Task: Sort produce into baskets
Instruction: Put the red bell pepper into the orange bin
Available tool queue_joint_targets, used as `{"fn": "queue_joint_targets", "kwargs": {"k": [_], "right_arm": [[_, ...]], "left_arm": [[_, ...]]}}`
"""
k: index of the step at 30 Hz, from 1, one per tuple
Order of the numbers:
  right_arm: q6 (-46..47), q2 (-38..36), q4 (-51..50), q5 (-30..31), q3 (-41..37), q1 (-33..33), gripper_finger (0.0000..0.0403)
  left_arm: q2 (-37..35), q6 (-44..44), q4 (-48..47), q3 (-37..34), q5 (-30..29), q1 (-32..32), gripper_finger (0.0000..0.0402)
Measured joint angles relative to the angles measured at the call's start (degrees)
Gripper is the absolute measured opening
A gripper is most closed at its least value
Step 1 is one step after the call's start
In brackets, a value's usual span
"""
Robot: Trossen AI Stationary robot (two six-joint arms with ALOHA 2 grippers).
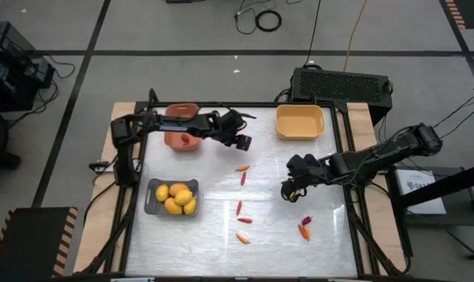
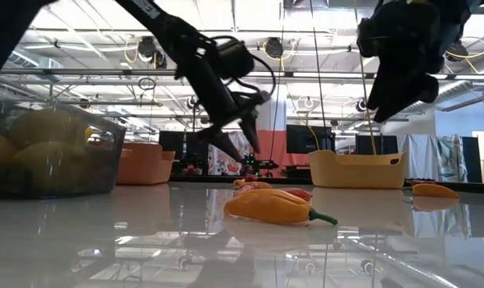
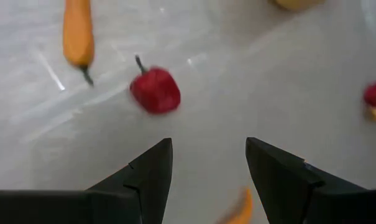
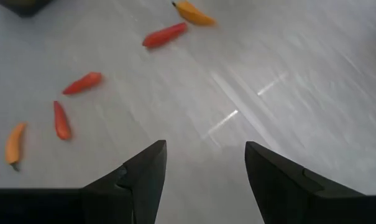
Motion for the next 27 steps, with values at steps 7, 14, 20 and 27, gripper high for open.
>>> {"fn": "queue_joint_targets", "kwargs": {"k": [7,14,20,27], "right_arm": [[0.0,0.0,0.9,0.0,0.0,0.4,0.021],[0.0,0.0,0.6,0.0,0.0,1.9,0.021],[-0.5,0.0,0.4,0.0,0.0,2.4,0.021],[-1.0,0.0,0.4,0.0,0.0,2.4,0.021]], "left_arm": [[6.0,-2.5,-0.1,5.7,-7.7,-0.2,0.0209],[8.2,-3.0,-1.5,6.3,-13.0,0.0,0.0209],[9.7,-2.9,-1.6,6.3,-13.7,-0.1,0.0209],[10.6,-1.4,-1.4,6.0,-12.7,-0.4,0.0209]]}}
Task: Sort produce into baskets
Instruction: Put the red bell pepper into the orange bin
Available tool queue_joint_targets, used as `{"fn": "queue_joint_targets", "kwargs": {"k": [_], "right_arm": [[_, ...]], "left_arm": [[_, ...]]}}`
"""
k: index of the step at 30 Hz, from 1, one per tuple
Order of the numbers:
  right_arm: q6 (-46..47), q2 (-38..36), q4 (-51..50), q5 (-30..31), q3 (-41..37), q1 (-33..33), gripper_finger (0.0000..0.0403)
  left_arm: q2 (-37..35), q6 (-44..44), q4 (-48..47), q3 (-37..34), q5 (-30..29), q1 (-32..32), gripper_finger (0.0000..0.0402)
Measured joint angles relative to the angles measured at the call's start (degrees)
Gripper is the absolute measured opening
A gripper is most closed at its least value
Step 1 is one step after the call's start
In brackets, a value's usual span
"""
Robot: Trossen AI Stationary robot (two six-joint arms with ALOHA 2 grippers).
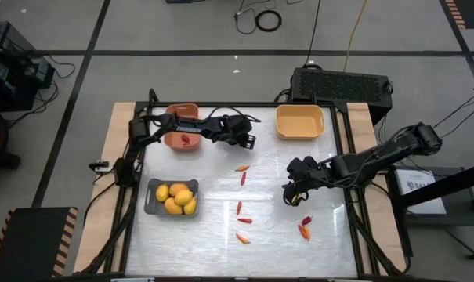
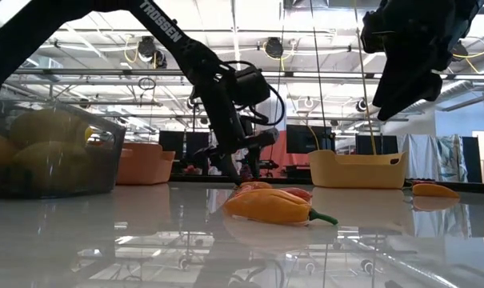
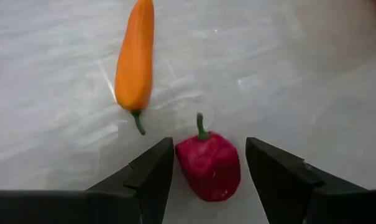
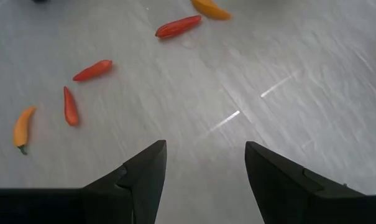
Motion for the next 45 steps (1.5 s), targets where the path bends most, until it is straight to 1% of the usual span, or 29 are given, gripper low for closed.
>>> {"fn": "queue_joint_targets", "kwargs": {"k": [3,8,10,20,24,27,29,33,36,40,43,45], "right_arm": [[0.1,0.0,0.0,0.0,0.0,0.0,0.021],[0.5,0.0,0.0,0.0,0.0,0.0,0.021],[0.5,0.0,0.1,0.0,0.0,0.0,0.021],[1.4,0.0,0.7,0.0,0.0,0.0,0.021],[2.1,0.0,0.6,0.0,0.0,0.0,0.021],[2.1,0.0,0.6,0.0,0.0,0.0,0.021],[2.1,0.0,1.0,0.0,0.0,0.0,0.021],[2.0,0.0,1.9,0.2,0.0,0.0,0.021],[0.9,0.0,2.6,0.5,0.0,0.0,0.021],[0.4,0.0,3.0,3.2,0.0,0.0,0.021],[-0.5,0.0,4.6,3.5,0.0,-0.1,0.021],[-0.9,0.0,5.5,3.6,0.0,-0.2,0.021]], "left_arm": [[0.0,1.0,-0.1,0.0,-0.9,-0.2,0.0209],[0.0,1.6,-0.6,0.0,-0.3,-0.2,0.0209],[0.0,1.6,-1.0,0.0,-0.4,-0.3,0.0203],[-0.1,3.1,-2.9,0.0,0.6,-0.2,0.012],[-0.8,3.4,-5.5,-0.1,1.4,-0.3,0.0099],[-2.7,5.1,-8.0,-0.3,2.4,-0.2,0.0091],[-4.9,6.4,-8.8,-0.3,2.2,-0.3,0.009],[-11.5,10.4,-15.1,-0.2,-1.8,0.1,0.009],[-17.7,12.9,-21.1,-0.2,-4.7,0.9,0.0089],[-26.0,14.1,-32.2,-0.1,-10.2,2.8,0.0089],[-30.4,15.2,-41.3,-1.1,-15.3,5.3,0.0089],[-32.6,15.6,-44.9,-3.0,-15.9,7.6,0.0089]]}}
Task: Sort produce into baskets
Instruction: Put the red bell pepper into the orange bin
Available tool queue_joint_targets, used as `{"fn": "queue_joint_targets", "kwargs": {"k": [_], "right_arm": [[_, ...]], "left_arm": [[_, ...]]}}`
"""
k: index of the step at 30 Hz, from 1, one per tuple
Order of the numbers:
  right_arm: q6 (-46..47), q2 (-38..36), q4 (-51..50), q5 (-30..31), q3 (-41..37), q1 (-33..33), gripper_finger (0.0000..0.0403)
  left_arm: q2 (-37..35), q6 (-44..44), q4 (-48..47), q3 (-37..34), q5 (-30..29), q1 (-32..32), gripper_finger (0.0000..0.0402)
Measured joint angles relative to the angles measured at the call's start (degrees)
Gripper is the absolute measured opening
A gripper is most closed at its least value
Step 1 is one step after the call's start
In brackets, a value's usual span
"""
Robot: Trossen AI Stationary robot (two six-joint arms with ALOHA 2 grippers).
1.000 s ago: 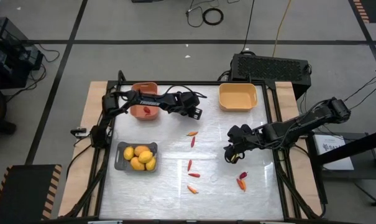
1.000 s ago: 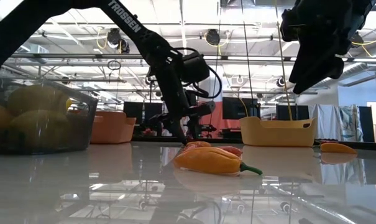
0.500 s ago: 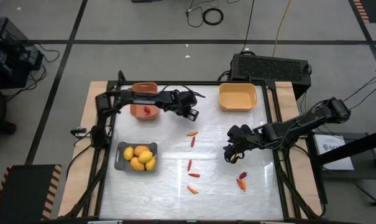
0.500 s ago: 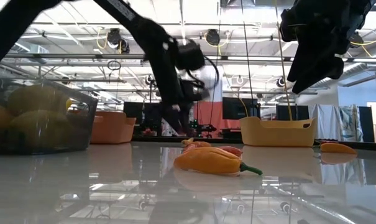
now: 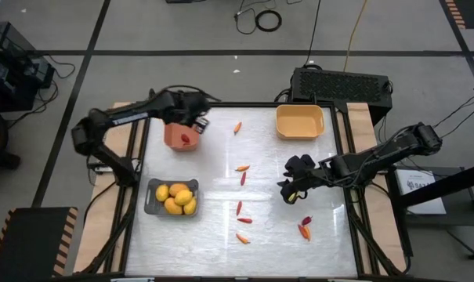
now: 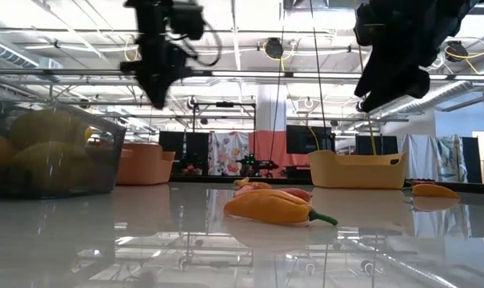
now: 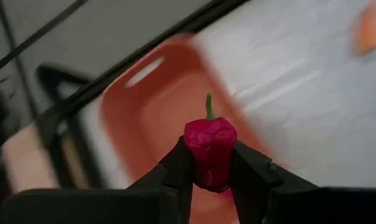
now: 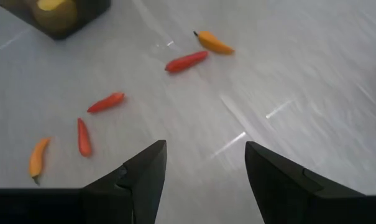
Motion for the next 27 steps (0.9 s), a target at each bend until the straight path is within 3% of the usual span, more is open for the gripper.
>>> {"fn": "queue_joint_targets", "kwargs": {"k": [4,8,18,22,27], "right_arm": [[0.0,0.0,1.2,0.0,0.0,0.0,0.021],[0.2,0.0,1.2,0.0,0.0,0.0,0.021],[0.4,0.0,0.8,-2.1,0.0,0.0,0.021],[0.1,-0.8,-7.5,-9.0,2.1,-1.7,0.021],[-0.5,-1.3,-22.6,-9.7,5.9,-3.5,0.021]], "left_arm": [[-2.9,2.8,-0.5,-7.4,5.5,4.1,0.0089],[-3.4,2.9,-0.2,-13.1,6.6,5.6,0.0095],[-3.4,5.3,7.0,-15.6,8.9,5.0,0.0186],[-4.2,6.9,7.7,-15.6,11.2,4.9,0.0208],[-7.9,7.2,11.0,-15.6,14.5,4.2,0.0212]]}}
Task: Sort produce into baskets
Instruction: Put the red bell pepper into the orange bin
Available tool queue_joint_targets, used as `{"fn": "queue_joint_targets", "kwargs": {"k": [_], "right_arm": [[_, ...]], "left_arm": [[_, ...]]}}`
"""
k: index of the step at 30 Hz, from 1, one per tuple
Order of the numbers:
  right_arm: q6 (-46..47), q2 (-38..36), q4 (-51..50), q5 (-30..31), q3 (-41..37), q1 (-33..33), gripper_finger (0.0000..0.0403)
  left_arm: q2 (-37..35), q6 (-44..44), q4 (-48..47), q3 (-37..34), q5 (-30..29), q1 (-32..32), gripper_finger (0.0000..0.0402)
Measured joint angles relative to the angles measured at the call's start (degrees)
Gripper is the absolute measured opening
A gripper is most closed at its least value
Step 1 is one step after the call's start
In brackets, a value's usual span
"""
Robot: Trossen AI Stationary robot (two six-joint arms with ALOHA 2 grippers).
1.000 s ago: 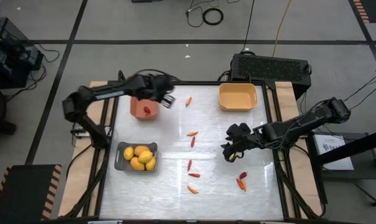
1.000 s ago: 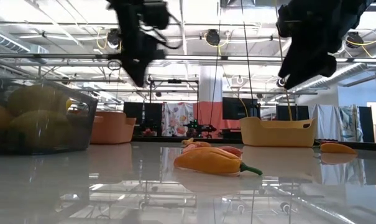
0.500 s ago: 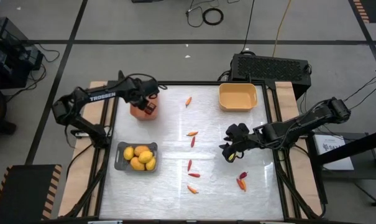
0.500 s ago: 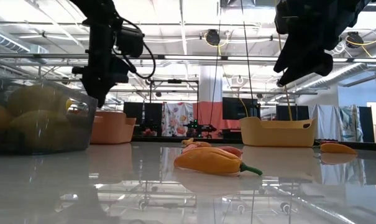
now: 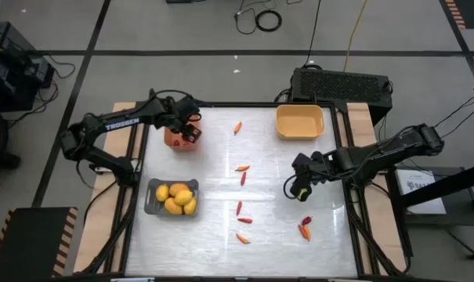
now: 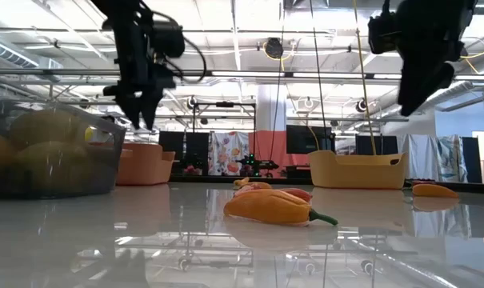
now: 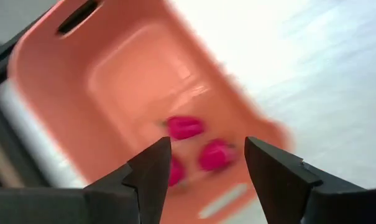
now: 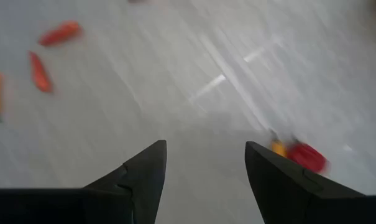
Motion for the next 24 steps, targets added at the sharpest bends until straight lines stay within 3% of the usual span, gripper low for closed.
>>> {"fn": "queue_joint_targets", "kwargs": {"k": [5,10,13,18,24], "right_arm": [[-1.5,0.0,-8.2,-0.1,0.3,-2.1,0.021],[11.5,0.3,-10.4,1.3,-2.0,-8.2,0.021],[18.1,0.3,-9.7,1.4,-3.8,-11.4,0.021],[20.0,0.3,-7.1,1.5,-6.8,-15.3,0.0213],[20.1,0.6,-2.3,1.6,-9.2,-18.1,0.0247]], "left_arm": [[-6.1,-0.2,6.7,0.0,7.1,-2.9,0.0212],[-10.2,-1.9,16.0,0.0,11.5,-11.0,0.0212],[-10.9,-1.9,21.6,0.1,11.6,-17.1,0.0212],[-10.9,-1.9,26.7,0.1,10.8,-26.1,0.0212],[-9.9,-2.0,26.3,0.1,5.9,-30.7,0.0212]]}}
